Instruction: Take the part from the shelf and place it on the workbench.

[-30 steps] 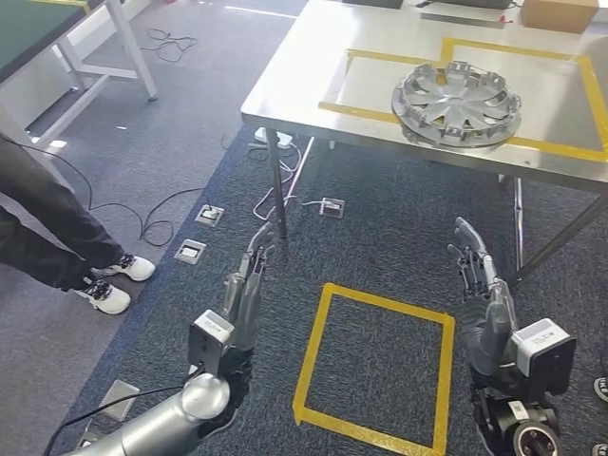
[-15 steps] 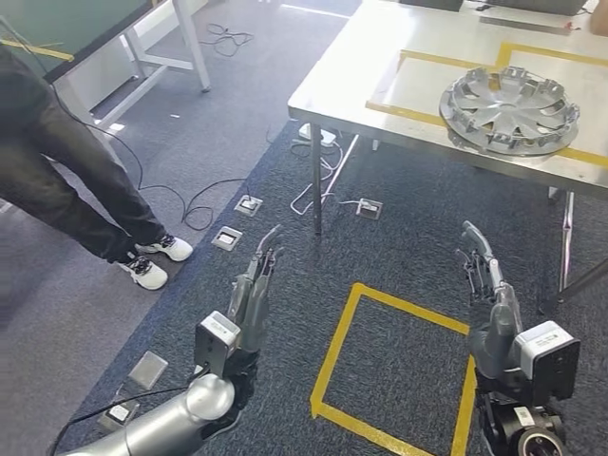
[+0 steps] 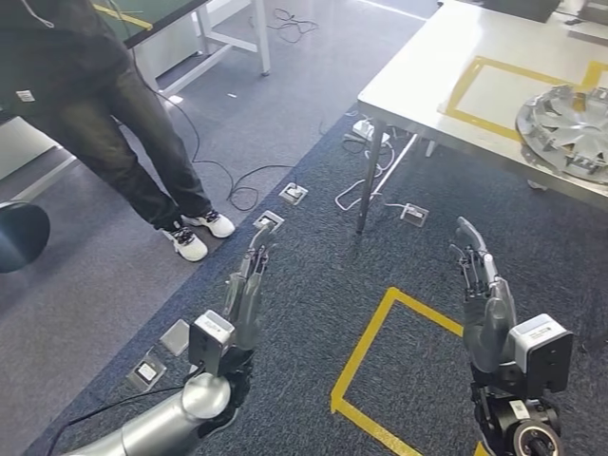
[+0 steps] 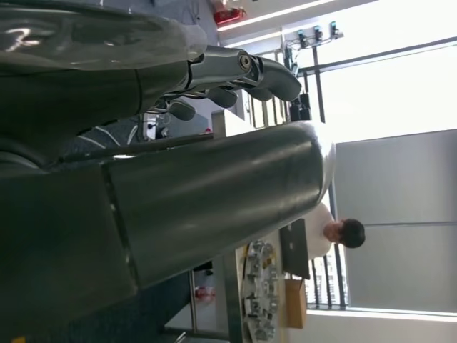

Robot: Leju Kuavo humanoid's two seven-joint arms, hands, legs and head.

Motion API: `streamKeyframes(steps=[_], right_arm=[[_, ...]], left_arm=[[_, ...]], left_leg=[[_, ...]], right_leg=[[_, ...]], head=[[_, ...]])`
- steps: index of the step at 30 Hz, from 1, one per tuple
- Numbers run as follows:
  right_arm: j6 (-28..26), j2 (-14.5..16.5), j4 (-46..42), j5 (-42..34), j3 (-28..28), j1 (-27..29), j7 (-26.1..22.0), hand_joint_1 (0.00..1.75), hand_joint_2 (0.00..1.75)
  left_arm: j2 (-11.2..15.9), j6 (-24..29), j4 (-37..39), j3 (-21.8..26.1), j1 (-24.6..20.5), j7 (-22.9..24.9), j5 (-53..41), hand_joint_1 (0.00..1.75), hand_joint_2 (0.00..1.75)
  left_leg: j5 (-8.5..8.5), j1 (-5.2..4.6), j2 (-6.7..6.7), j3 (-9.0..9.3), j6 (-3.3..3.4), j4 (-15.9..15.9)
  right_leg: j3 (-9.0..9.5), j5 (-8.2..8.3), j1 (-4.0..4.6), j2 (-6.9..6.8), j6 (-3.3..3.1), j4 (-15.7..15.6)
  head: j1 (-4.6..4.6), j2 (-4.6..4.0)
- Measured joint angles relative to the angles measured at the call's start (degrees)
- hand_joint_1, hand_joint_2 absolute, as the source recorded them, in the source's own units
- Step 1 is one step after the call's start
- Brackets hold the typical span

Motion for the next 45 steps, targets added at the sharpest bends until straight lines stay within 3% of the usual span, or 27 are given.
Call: streamKeyframes(steps=[3, 5, 6, 7, 9, 11, 13, 14, 16, 18, 20, 22, 25, 26, 28, 29, 31, 32, 34, 35, 36, 38, 39, 40, 42, 44, 45], right_arm=[[0.0, 0.0, 0.0, 0.0, 0.0, 0.2, -0.1, 0.0, 0.0], [-0.1, 0.0, 0.0, 0.0, 0.1, 0.5, -0.1, 0.0, 0.0], [-0.2, 0.0, 0.0, 0.0, 0.1, 0.5, -0.1, 0.0, 0.0], [-0.3, 0.0, 0.0, 0.0, 0.1, 0.6, -0.1, 0.0, 0.0], [-0.5, 0.0, 0.0, 0.0, 0.2, 0.7, -0.1, 0.0, 0.0], [-0.7, 0.0, -0.1, -0.1, 0.2, 0.8, -0.2, 0.0, 0.0], [-0.8, 0.0, -0.2, -0.1, 0.2, 0.9, -0.3, 0.0, 0.0], [-0.8, 0.0, -0.3, -0.1, 0.3, 0.9, -0.3, 0.0, 0.0], [-0.8, 0.0, -0.4, -0.1, 0.3, 0.9, -0.3, 0.0, 0.0], [-0.8, 0.0, -0.4, -0.1, 0.3, 1.1, -0.3, 0.0, 0.0], [-0.8, 0.0, -0.4, -0.2, 0.4, 1.3, -0.3, 0.0, 0.0], [-0.7, 0.0, -0.4, -0.2, 0.4, 1.3, -0.3, 0.0, 0.0], [-0.6, 0.0, -0.4, -0.1, 0.4, 1.3, -0.4, 0.0, 0.0], [-0.6, 0.0, -0.4, 0.0, 0.5, 1.3, -0.4, 0.0, 0.0], [-0.6, 0.0, -0.4, 0.0, 0.5, 1.4, -0.5, 0.0, 0.0], [-0.6, 0.0, -0.4, 0.0, 0.5, 1.4, -0.5, 0.0, 0.0], [-0.6, 0.0, -0.5, 0.1, 0.5, 1.4, -0.5, 0.0, 0.0], [-0.6, 0.0, -0.5, 0.1, 0.5, 1.5, -0.5, 0.0, 0.0], [-0.5, 0.0, -0.5, 0.2, 0.5, 1.8, -0.5, 0.0, 0.0], [-0.5, 0.0, -0.5, 0.3, 0.4, 2.0, -0.5, 0.0, 0.0], [-0.5, -0.1, -0.5, 0.3, 0.4, 2.2, -0.5, 0.0, 0.0], [-0.7, -0.1, -0.6, 0.5, 0.3, 2.3, -0.4, 0.0, 0.0], [-0.8, -0.1, -0.6, 0.6, 0.3, 2.3, -0.3, 0.0, 0.0], [-0.9, -0.2, -0.8, 0.7, 0.2, 2.4, -0.2, 0.0, 0.0], [-1.1, -0.3, -1.1, 0.9, 0.0, 2.5, 0.0, 0.0, 0.0], [-1.2, -0.3, -1.3, 0.9, 0.0, 2.6, 0.3, 0.0, 0.0], [-1.2, -0.3, -1.5, 1.0, -0.1, 2.5, 0.4, 0.0, 0.0]], left_arm=[[-0.1, -0.2, 0.0, 0.0, 0.0, -0.1, 0.0, 0.0, 0.0], [-0.2, -0.2, 0.0, 0.0, 0.1, -0.1, 0.0, 0.0, 0.0], [-0.3, -0.2, 0.0, 0.0, 0.1, -0.1, 0.0, 0.0, 0.0], [-0.3, -0.2, 0.0, 0.0, 0.2, -0.1, 0.0, 0.0, 0.0], [-0.3, 0.0, 0.0, 0.0, 0.1, 0.0, 0.0, 0.0, 0.0], [-0.4, 0.2, -0.1, 0.0, 0.1, 0.0, 0.0, 0.0, 0.0], [-0.4, 0.3, -0.2, 0.0, 0.2, 0.1, 0.0, 0.0, 0.0], [-0.3, 0.4, -0.2, 0.0, 0.2, 0.1, -0.1, 0.0, 0.0], [-0.2, 0.4, -0.3, 0.0, 0.2, 0.1, -0.1, 0.0, 0.0], [-0.2, 0.4, -0.3, 0.0, 0.1, 0.1, -0.1, 0.0, 0.0], [-0.2, 0.5, -0.3, 0.0, 0.3, 0.1, -0.1, 0.0, 0.0], [-0.2, 0.6, -0.3, 0.0, 0.3, 0.1, 0.0, 0.0, 0.0], [-0.3, 0.7, -0.3, 0.0, 0.2, 0.1, 0.0, 0.0, 0.0], [-0.3, 0.7, -0.3, 0.0, 0.2, 0.0, 0.0, 0.0, 0.0], [-0.3, 0.7, -0.4, 0.0, 0.2, 0.0, 0.0, 0.0, 0.0], [-0.3, 0.7, -0.4, 0.0, 0.2, 0.0, 0.0, 0.0, 0.0], [-0.4, 0.7, -0.4, 0.0, 0.2, -0.1, 0.0, 0.0, 0.0], [-0.4, 0.7, -0.4, 0.0, 0.1, -0.1, 0.0, 0.0, 0.0], [-0.5, 0.7, -0.4, 0.0, 0.1, -0.1, -0.1, 0.0, 0.0], [-0.6, 0.6, -0.4, 0.0, 0.2, -0.1, -0.1, 0.0, 0.0], [-0.6, 0.6, -0.3, 0.0, 0.2, -0.1, -0.1, 0.0, 0.0], [-0.7, 0.4, -0.4, 0.0, 0.3, -0.1, -0.2, 0.0, 0.0], [-0.7, 0.2, -0.4, 0.0, 0.3, -0.1, -0.2, 0.0, 0.0], [-0.8, 0.1, -0.4, 0.0, 0.3, -0.1, -0.3, 0.0, 0.0], [-1.0, -0.2, -0.3, -0.1, 0.2, -0.1, -0.4, 0.0, 0.0], [-1.1, -0.5, -0.3, -0.1, 0.3, -0.1, -0.4, 0.0, 0.0], [-1.1, -0.5, -0.3, -0.1, 0.4, -0.2, -0.5, 0.0, 0.0]], left_leg=[[0.36, -0.03, -1.82, -0.19, 0.7, -0.1], [0.47, -0.3, -3.36, -0.29, 0.9, 0.0], [0.5, -0.41, -4.24, -0.27, 0.94, 0.0], [0.51, -0.47, -5.13, -0.21, 0.95, 0.1], [0.56, -0.53, -6.66, -0.28, 0.82, 0.3], [0.83, -0.31, -7.97, -0.94, 0.3, 0.6], [1.35, -0.07, -9.46, -1.63, -0.57, 0.5], [1.29, -0.17, -9.21, -1.91, -0.93, 0.7], [-0.65, -0.48, -6.2, -3.54, -1.52, 3.9], [-4.3, -0.2, -2.62, -7.14, -2.11, 11.2], [-5.78, 0.29, -1.55, -9.57, -2.63, 16.3], [-3.43, 0.62, -0.94, -7.51, -2.9, 12.8], [0.19, 0.4, 1.86, -1.46, -2.32, 1.7], [0.35, 0.15, 2.3, -0.83, -1.86, 0.3], [0.42, -0.21, 1.4, -1.0, -0.95, 0.2], [0.52, -0.16, 0.81, -0.95, -0.59, 0.0], [0.76, 0.07, -0.33, -0.76, 0.11, -0.4], [0.85, 0.16, -0.87, -0.7, 0.34, -0.5], [0.92, 0.0, -2.13, -0.76, 0.65, -0.4], [0.94, -0.09, -2.9, -0.78, 0.7, -0.4], [0.95, -0.17, -3.76, -0.78, 0.74, -0.3], [0.94, -0.2, -5.52, -0.74, 0.71, -0.1], [0.93, -0.24, -6.31, -0.78, 0.61, 0.1], [0.94, -0.25, -7.09, -0.98, 0.44, 0.3], [1.23, -0.06, -8.48, -1.63, -0.26, 0.5], [1.63, 0.15, -9.55, -2.17, -1.06, 0.4], [1.28, 0.05, -8.75, -2.52, -1.32, 0.9]], right_leg=[[-5.0, -5.97, -0.01, 4.81, 0.11, 11.5], [-7.26, -6.87, 0.12, 5.66, -0.11, 16.4], [-6.8, -5.55, 0.18, 5.84, -0.34, 15.3], [-5.28, -3.33, 0.25, 6.31, -0.65, 11.9], [-1.68, 0.32, 0.2, 9.25, -1.23, 3.7], [0.15, 1.01, 0.14, 11.58, -1.37, -0.4], [0.6, 1.02, 0.06, 10.75, -1.51, -1.2], [0.77, 1.29, -0.05, 9.95, -1.71, -1.5], [1.06, 1.76, -0.31, 8.11, -2.12, -2.2], [1.04, 1.85, -0.01, 6.22, -2.34, -2.3], [0.92, 1.79, 0.18, 4.21, -2.39, -2.2], [0.89, 1.69, 0.2, 2.49, -2.31, -2.2], [0.95, 1.36, 0.38, 0.55, -1.72, -2.0], [0.99, 1.27, 0.46, 0.08, -1.41, -2.0], [1.21, 1.14, 0.45, -0.84, -0.75, -2.1], [1.21, 0.85, 0.32, -0.5, -0.36, -1.9], [0.0, -1.36, 0.03, 2.04, 0.13, 1.1], [-1.56, -3.31, -0.07, 3.81, 0.22, 4.5], [-5.4, -6.87, -0.01, 5.43, 0.18, 13.0], [-6.68, -7.38, 0.01, 5.65, 0.14, 15.6], [-6.94, -6.7, 0.02, 5.77, 0.04, 15.9], [-4.34, -2.57, -0.03, 6.61, -0.32, 9.8], [-2.53, -0.83, -0.12, 7.95, -0.51, 5.6], [-1.0, 0.26, -0.26, 9.27, -0.62, 2.1], [0.35, 0.38, -0.24, 10.72, -0.76, -0.6], [0.73, 0.7, -0.23, 9.51, -1.18, -1.2], [0.86, 0.93, -0.33, 8.73, -1.48, -1.5]], head=[[0.5, 0.0], [0.6, 0.0], [0.61, 0.0], [0.61, 0.0], [0.58, 0.0], [0.6, 0.0], [0.67, 0.0], [0.65, 0.0], [0.06, 0.0], [-0.53, 0.0], [-0.57, 0.0], [-0.63, 0.0], [-0.64, 0.0], [-0.55, 0.0], [-0.34, 0.0], [-0.26, 0.0], [-0.04, 0.0], [0.15, 0.0], [0.4, 0.0], [0.43, 0.0], [0.45, 0.0], [0.52, 0.0], [0.57, 0.0], [0.6, 0.0], [0.64, 0.0], [0.65, 0.0], [0.57, 0.0]])
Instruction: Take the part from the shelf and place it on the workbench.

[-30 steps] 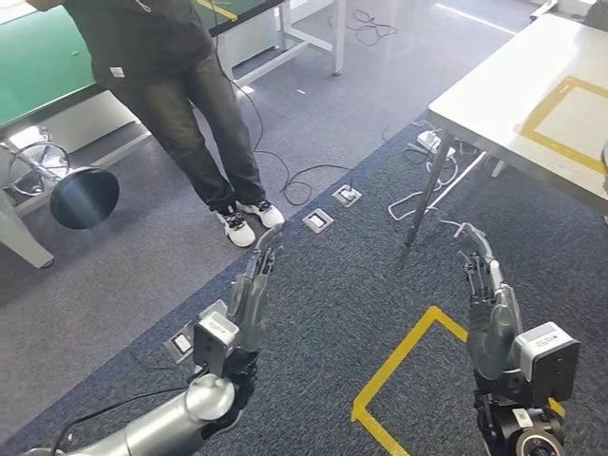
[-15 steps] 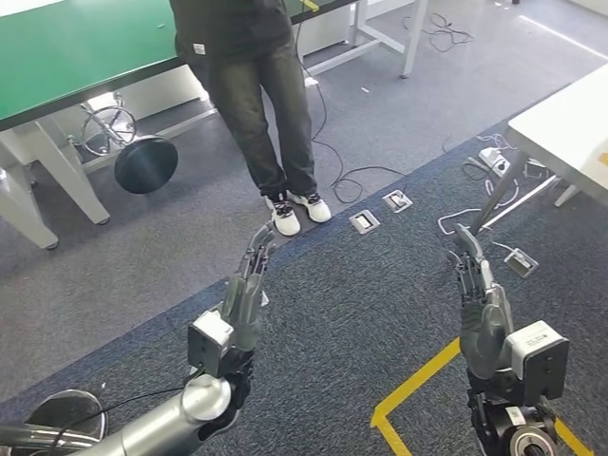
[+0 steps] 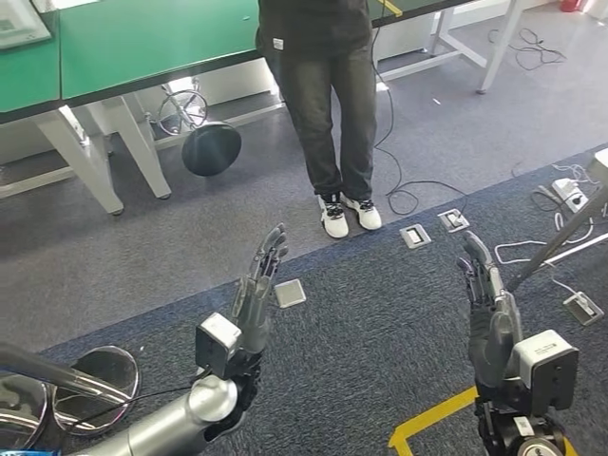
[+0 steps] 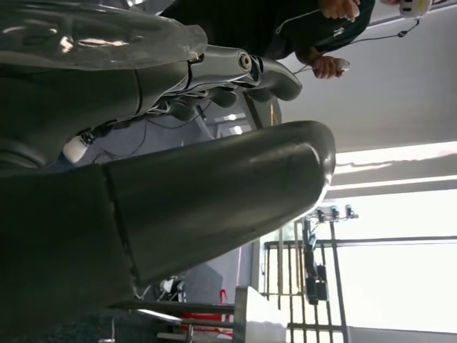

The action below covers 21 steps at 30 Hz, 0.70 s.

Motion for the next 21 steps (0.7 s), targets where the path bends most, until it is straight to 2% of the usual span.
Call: streamKeyframes(steps=[1, 3, 4, 5, 6, 7, 8, 10, 11, 12, 14, 15, 16, 17, 18, 19, 20, 21], right_arm=[[0.0, 0.0, -0.2, 0.0, 0.0, 0.0, 0.1, 0.0, 0.0], [-0.1, 0.0, -0.4, 0.1, 0.0, 0.0, 0.4, 0.0, 0.0], [-0.1, 0.0, -0.5, 0.2, 0.0, 0.0, 0.5, 0.0, 0.0], [-0.1, 0.0, -0.5, 0.2, 0.0, 0.1, 0.7, 0.0, 0.0], [-0.1, 0.0, -0.5, 0.2, 0.0, 0.0, 0.8, 0.0, 0.0], [0.0, 0.0, -0.5, 0.2, 0.0, 0.0, 0.9, 0.0, 0.0], [0.1, 0.0, -0.5, 0.2, 0.1, -0.2, 1.0, 0.0, 0.0], [0.5, 0.0, -0.5, 0.2, 0.1, -0.5, 1.0, 0.0, 0.0], [0.7, 0.0, -0.5, 0.2, 0.1, -0.7, 1.1, 0.0, 0.0], [1.0, 0.0, -0.5, 0.2, 0.2, -0.8, 1.0, 0.0, 0.0], [1.5, 0.0, -0.5, 0.2, 0.3, -0.9, 1.0, 0.0, 0.0], [1.8, 0.0, -0.5, 0.2, 0.3, -1.0, 0.9, 0.0, 0.0], [2.0, 0.0, -0.5, 0.2, 0.3, -1.1, 0.7, 0.0, 0.0], [2.1, 0.0, -0.5, 0.2, 0.3, -1.2, 0.6, 0.0, 0.0], [2.2, 0.0, -0.5, 0.2, 0.3, -1.2, 0.4, 0.0, 0.0], [2.2, 0.0, -0.5, 0.2, 0.3, -1.1, 0.3, 0.0, 0.0], [2.2, 0.0, -0.5, 0.2, 0.3, -1.0, 0.2, 0.0, 0.0], [2.2, 0.0, -0.5, 0.2, 0.4, -0.9, 0.2, 0.0, 0.0]], left_arm=[[0.0, 0.0, 0.0, 0.0, 0.0, -0.1, 0.0, 0.0, 0.0], [0.0, -0.1, 0.0, 0.0, -0.1, -0.3, -0.1, 0.0, 0.0], [0.0, -0.1, 0.0, 0.0, 0.0, -0.3, -0.1, 0.0, 0.0], [-0.1, -0.2, 0.0, 0.0, 0.1, -0.3, -0.1, 0.0, 0.0], [-0.1, -0.3, 0.0, 0.0, 0.1, -0.3, -0.1, 0.0, 0.0], [0.0, -0.4, 0.0, 0.0, 0.2, -0.3, -0.1, 0.0, 0.0], [0.0, -0.4, 0.0, 0.0, 0.3, -0.3, -0.2, 0.0, 0.0], [0.0, -0.3, 0.0, 0.1, 0.2, -0.1, -0.2, 0.0, 0.0], [0.0, -0.1, -0.1, 0.1, 0.2, 0.1, -0.3, 0.0, 0.0], [0.1, 0.1, -0.2, 0.2, 0.1, 0.3, -0.3, 0.0, 0.0], [0.2, 0.5, -0.4, 0.2, 0.1, 0.5, -0.5, 0.0, 0.0], [0.3, 0.7, -0.6, 0.3, 0.1, 0.6, -0.6, 0.0, 0.0], [0.4, 0.8, -0.7, 0.3, 0.1, 0.7, -0.7, 0.0, 0.0], [0.4, 0.8, -0.9, 0.3, 0.0, 0.8, -0.7, 0.0, 0.0], [0.4, 0.8, -1.0, 0.3, 0.0, 0.9, -0.7, 0.0, 0.0], [0.3, 0.8, -1.0, 0.3, 0.0, 1.1, -0.7, 0.0, 0.0], [0.3, 0.8, -1.0, 0.2, -0.1, 1.2, -0.7, 0.0, 0.0], [0.3, 0.8, -1.0, 0.2, 0.0, 1.2, -0.7, 0.0, 0.0]], left_leg=[[-1.0, -0.11, 1.53, -0.84, -0.22, 1.7], [-4.58, -0.14, 5.52, -4.14, -0.62, 8.5], [-6.28, 0.02, 6.55, -6.17, -0.84, 12.6], [-7.15, 0.17, 7.07, -7.61, -1.02, 15.6], [-7.03, 0.31, 7.31, -8.07, -1.14, 16.5], [-5.89, 0.39, 7.57, -7.21, -1.19, 15.0], [-4.12, 0.42, 8.18, -5.21, -1.15, 11.4], [-1.43, 0.13, 11.02, -0.7, -0.77, 3.1], [-0.94, -0.11, 12.01, 0.61, -0.4, 0.7], [-1.01, -0.39, 12.44, 1.11, -0.01, -0.4], [-1.12, -0.61, 10.91, 1.13, 0.75, -0.6], [-1.09, -0.55, 10.12, 1.25, 1.08, -0.8], [-1.01, -0.44, 9.38, 1.4, 1.46, -0.9], [-0.92, -0.29, 8.66, 1.55, 1.8, -1.1], [-0.92, -0.27, 7.92, 1.6, 2.06, -1.1], [-0.93, -0.31, 7.16, 1.62, 2.23, -1.1], [-0.94, -0.36, 6.27, 1.64, 2.3, -1.0], [-0.96, -0.42, 5.34, 1.7, 2.33, -1.0]], right_leg=[[0.12, 0.22, -0.11, -0.83, -0.31, -0.3], [0.18, 0.37, 0.02, -2.54, -0.64, -0.6], [0.13, 0.34, 0.16, -3.46, -0.71, -0.6], [0.09, 0.31, 0.26, -4.38, -0.73, -0.6], [0.08, 0.25, 0.31, -5.28, -0.73, -0.6], [0.11, 0.17, 0.32, -6.13, -0.7, -0.6], [0.19, 0.07, 0.31, -6.89, -0.6, -0.6], [0.45, -0.23, 0.54, -8.15, -0.19, -0.5], [0.59, -0.42, 0.72, -8.7, 0.1, -0.5], [0.74, -0.62, 0.91, -9.27, 0.41, -0.5], [1.14, -1.09, 0.95, -10.51, 1.04, -0.5], [1.12, -1.67, 0.77, -10.06, 1.33, -0.1], [0.64, -2.74, 0.57, -8.84, 1.52, 1.3], [-0.57, -4.39, 0.41, -7.06, 1.66, 4.2], [-2.51, -6.44, 0.31, -5.02, 1.72, 8.4], [-4.71, -8.31, 0.31, -3.83, 1.73, 13.0], [-6.67, -9.45, 0.33, -3.25, 1.73, 16.8], [-7.81, -9.42, 0.34, -3.02, 1.69, 18.5]], head=[[-0.23, 0.0], [-0.67, 0.0], [-0.8, 0.0], [-0.82, 0.0], [-0.83, 0.0], [-0.87, 0.0], [-0.93, 0.0], [-1.11, 0.0], [-1.05, 0.0], [-0.95, 0.0], [-0.67, 0.0], [-0.62, 0.0], [-0.5, 0.0], [-0.32, 0.0], [-0.1, 0.0], [0.08, 0.0], [0.16, 0.0], [0.18, 0.0]])
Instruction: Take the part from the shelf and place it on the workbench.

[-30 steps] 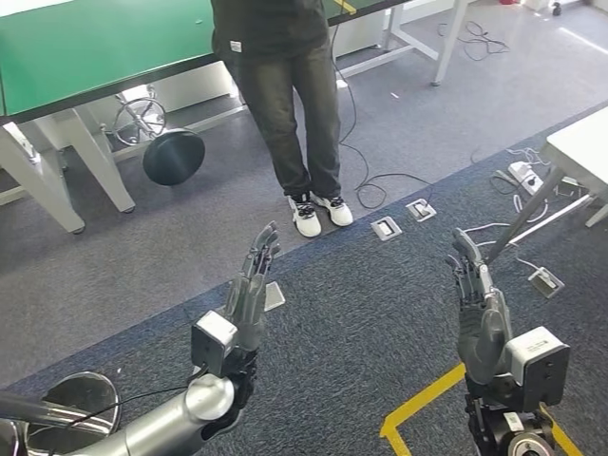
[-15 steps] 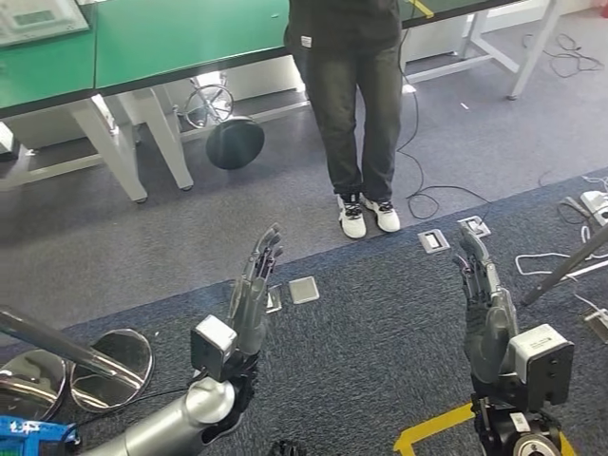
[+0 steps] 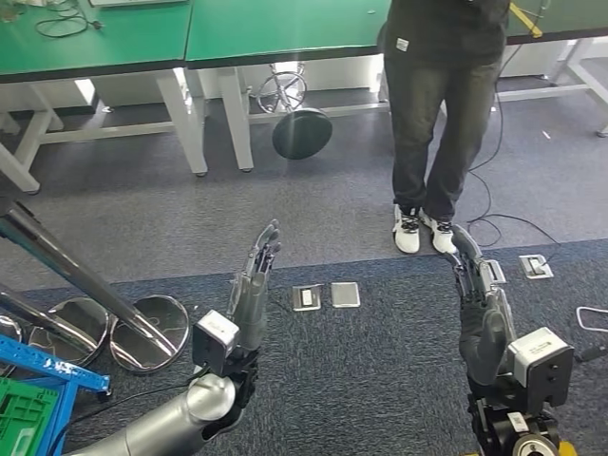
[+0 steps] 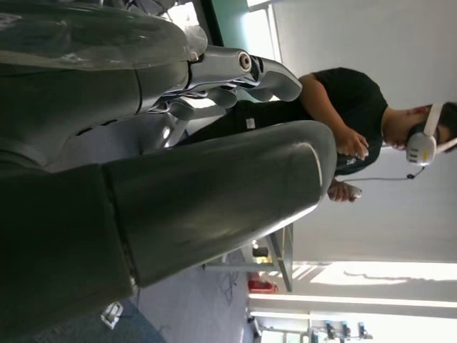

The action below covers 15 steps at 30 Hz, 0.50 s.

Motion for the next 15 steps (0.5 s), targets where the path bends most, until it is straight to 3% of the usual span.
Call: streamKeyframes(steps=[1, 2, 4, 6, 8, 9, 11, 12, 13, 15], right_arm=[[0.0, 0.0, 0.0, 0.0, 0.0, 0.0, 0.0, 0.0, 0.0], [-0.1, 0.0, 0.0, 0.0, 0.0, 0.1, -0.1, 0.0, 0.0], [-0.3, 0.0, 0.0, 0.0, 0.0, 0.2, -0.2, 0.0, 0.0], [-0.5, 0.0, 0.0, 0.0, -0.2, 0.4, -0.4, 0.0, 0.0], [-0.6, 0.0, 0.0, -0.1, -0.2, 0.6, -0.5, 0.0, 0.0], [-0.6, 0.0, 0.0, -0.1, -0.3, 0.7, -0.6, 0.0, 0.0], [-0.7, 0.0, 0.0, -0.1, -0.4, 0.7, -0.6, 0.0, 0.0], [-0.7, 0.0, 0.0, -0.1, -0.5, 0.8, -0.6, 0.0, 0.0], [-0.8, 0.0, 0.0, -0.1, -0.5, 0.9, -0.6, 0.0, 0.0], [-1.2, 0.0, 0.0, -0.1, -0.5, 1.1, -0.4, 0.0, 0.0]], left_arm=[[0.0, 0.0, 0.0, 0.0, 0.0, 0.0, 0.0, 0.0, 0.0], [0.0, 0.0, 0.0, 0.0, 0.0, 0.1, 0.0, 0.0, 0.0], [0.0, 0.0, 0.0, 0.0, -0.1, 0.0, 0.1, 0.0, 0.0], [0.0, -0.1, 0.0, 0.0, -0.2, 0.0, 0.2, 0.0, 0.0], [-0.1, -0.1, 0.0, -0.1, -0.3, 0.0, 0.3, 0.0, 0.0], [0.0, -0.1, 0.0, -0.1, -0.3, 0.0, 0.3, 0.0, 0.0], [0.0, -0.1, 0.0, -0.1, -0.5, -0.1, 0.3, 0.0, 0.0], [0.0, -0.2, 0.0, -0.2, -0.6, -0.1, 0.3, 0.0, 0.0], [0.0, -0.3, 0.0, -0.2, -0.6, -0.1, 0.3, 0.0, 0.0], [-0.1, -0.6, 0.1, -0.2, -0.5, -0.3, 0.4, 0.0, 0.0]], left_leg=[[-0.02, -0.03, -0.96, 0.12, -0.01, 0.0], [-0.07, -0.03, -1.91, 0.31, -0.08, 0.1], [-0.24, -0.02, -3.63, 0.54, -0.35, 0.2], [-0.18, 0.15, -5.04, 0.07, -0.87, 0.5], [0.23, 0.37, -6.36, -0.55, -1.62, 0.4], [0.17, 0.28, -5.82, -0.75, -1.96, 0.5], [-1.6, -0.06, -2.34, -2.27, -2.56, 3.4], [-3.33, -0.05, -0.11, -3.94, -2.83, 6.7], [-5.15, 0.08, 1.19, -6.09, -3.12, 10.8], [-6.89, 0.46, 1.93, -9.42, -3.55, 17.0]], right_leg=[[0.01, 1.33, -0.01, 0.12, -0.12, -0.8], [1.08, 3.68, -0.03, 0.49, -0.29, -4.0], [4.25, 8.29, -0.23, 3.13, -0.66, -12.4], [6.37, 9.44, -0.35, 5.45, -0.83, -17.2], [7.14, 9.12, -0.34, 4.89, -1.1, -18.2], [7.3, 9.3, -0.39, 4.15, -1.37, -18.4], [7.67, 9.62, -0.53, 2.47, -1.91, -19.1], [7.74, 9.67, -0.39, 1.6, -2.08, -19.3], [7.71, 9.63, -0.26, 0.7, -2.23, -19.3], [7.7, 9.49, -0.12, -1.14, -2.34, -19.3]], head=[[-0.01, 0.0], [0.01, 0.0], [0.07, 0.0], [0.14, 0.0], [0.18, 0.0], [0.13, 0.0], [-0.38, 0.0], [-0.6, 0.0], [-0.79, 0.0], [-0.9, 0.0]])
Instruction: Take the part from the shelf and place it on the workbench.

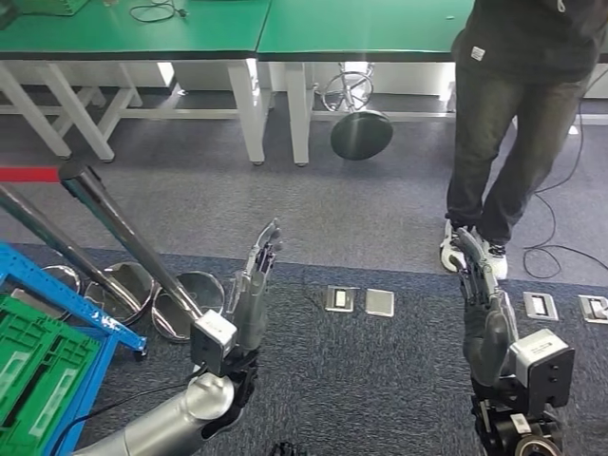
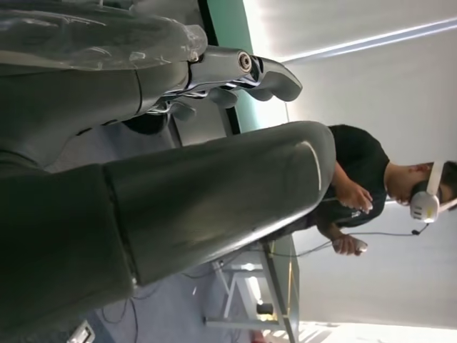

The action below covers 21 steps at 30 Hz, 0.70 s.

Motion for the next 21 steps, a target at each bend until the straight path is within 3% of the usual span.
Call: streamKeyframes(steps=[1, 2, 4, 6, 9, 13, 15, 16, 17, 19, 20, 21], right_arm=[[-0.3, 0.0, 0.0, 0.0, 0.0, 0.0, 0.1, 0.0, 0.0], [-0.5, 0.0, 0.0, 0.0, 0.0, 0.1, 0.3, 0.0, 0.0], [-0.9, 0.0, -0.1, 0.1, 0.0, 0.1, 0.5, 0.0, 0.0], [-1.1, 0.0, -0.3, 0.2, 0.0, 0.0, 0.7, 0.0, 0.0], [-1.2, 0.0, -0.5, 0.3, -0.1, 0.0, 0.8, 0.0, 0.0], [-1.2, 0.0, -0.5, 0.3, -0.1, 0.0, 0.8, 0.0, 0.0], [-1.2, 0.0, -0.6, 0.3, -0.1, 0.0, 0.8, 0.0, 0.0], [-1.3, -0.1, -0.7, 0.3, -0.1, 0.0, 0.8, 0.0, 0.0], [-1.4, -0.2, -0.7, 0.2, -0.1, 0.1, 0.8, 0.0, 0.0], [-1.6, -0.4, -0.8, 0.2, 0.0, 0.3, 0.8, 0.0, 0.0], [-1.7, -0.4, -0.8, 0.2, 0.0, 0.4, 0.8, 0.0, 0.0], [-1.7, -0.5, -0.8, 0.2, 0.0, 0.4, 0.8, 0.0, 0.0]], left_arm=[[0.0, -0.2, 0.0, 0.0, 0.1, -0.1, 0.1, 0.0, 0.0], [0.0, -0.3, 0.1, 0.0, 0.1, -0.3, 0.1, 0.0, 0.0], [-0.1, -0.5, 0.1, 0.0, 0.0, -0.6, 0.2, 0.0, 0.0], [-0.2, -0.7, 0.1, 0.0, -0.1, -0.8, 0.3, 0.0, 0.0], [-0.3, -0.7, 0.1, 0.0, -0.1, -0.8, 0.3, 0.0, 0.0], [-0.3, -0.7, 0.1, 0.0, 0.0, -0.8, 0.3, 0.0, 0.0], [-0.3, -0.7, 0.1, 0.0, 0.0, -0.8, 0.3, 0.0, 0.0], [-0.4, -0.8, 0.1, 0.0, 0.0, -0.9, 0.3, 0.0, 0.0], [-0.6, -0.9, 0.2, 0.0, 0.0, -1.0, 0.3, 0.0, 0.0], [-0.8, -1.2, 0.2, 0.0, 0.0, -1.2, 0.3, 0.0, 0.0], [-0.9, -1.2, 0.3, 0.0, 0.1, -1.4, 0.3, 0.0, 0.0], [-0.9, -1.2, 0.3, 0.0, 0.1, -1.4, 0.3, 0.0, 0.0]], left_leg=[[0.68, 0.14, 0.14, -0.11, -0.12, 0.0], [2.28, 0.23, 0.44, 1.09, -0.15, -2.4], [5.82, 0.05, 2.55, 5.72, 0.1, -11.0], [7.17, -0.37, 4.1, 8.56, 0.81, -16.3], [6.92, -0.74, 2.84, 8.77, 1.87, -16.9], [6.99, -0.58, 2.18, 8.97, 2.27, -17.2], [7.05, -0.41, 1.99, 9.14, 2.35, -17.3], [7.05, -0.31, 1.53, 9.28, 2.55, -17.4], [7.02, -0.29, 0.34, 9.48, 2.77, -17.4], [6.88, -0.37, -2.58, 9.89, 3.14, -17.4], [6.79, -0.41, -3.99, 10.12, 3.13, -17.3], [6.72, -0.39, -4.81, 10.22, 3.04, -17.3]], right_leg=[[0.03, -0.1, 0.0, -0.86, 0.01, 0.0], [0.13, -0.21, -0.02, -1.64, 0.08, 0.0], [0.47, -0.55, 0.11, -2.97, 0.44, 0.0], [0.81, -0.94, 0.41, -3.96, 1.02, 0.0], [1.46, -1.46, 0.47, -5.39, 1.87, -0.1], [1.77, -1.73, 0.35, -5.82, 2.24, -0.1], [1.62, -1.92, 0.24, -5.03, 2.37, 0.0], [0.38, -3.34, 0.13, -3.39, 2.46, 2.6], [-2.28, -5.03, 0.07, -1.68, 2.52, 7.5], [-6.35, -6.21, 0.03, 1.24, 2.39, 14.4], [-6.41, -4.32, 0.04, 1.99, 2.22, 13.2], [-4.72, -2.09, -0.08, 3.62, 1.99, 9.1]], head=[[-0.07, 0.0], [-0.15, 0.0], [-0.31, 0.0], [-0.26, 0.0], [-0.02, 0.0], [-0.08, 0.0], [-0.05, 0.0], [0.14, 0.0], [0.35, 0.0], [0.75, 0.0], [0.79, 0.0], [0.82, 0.0]])
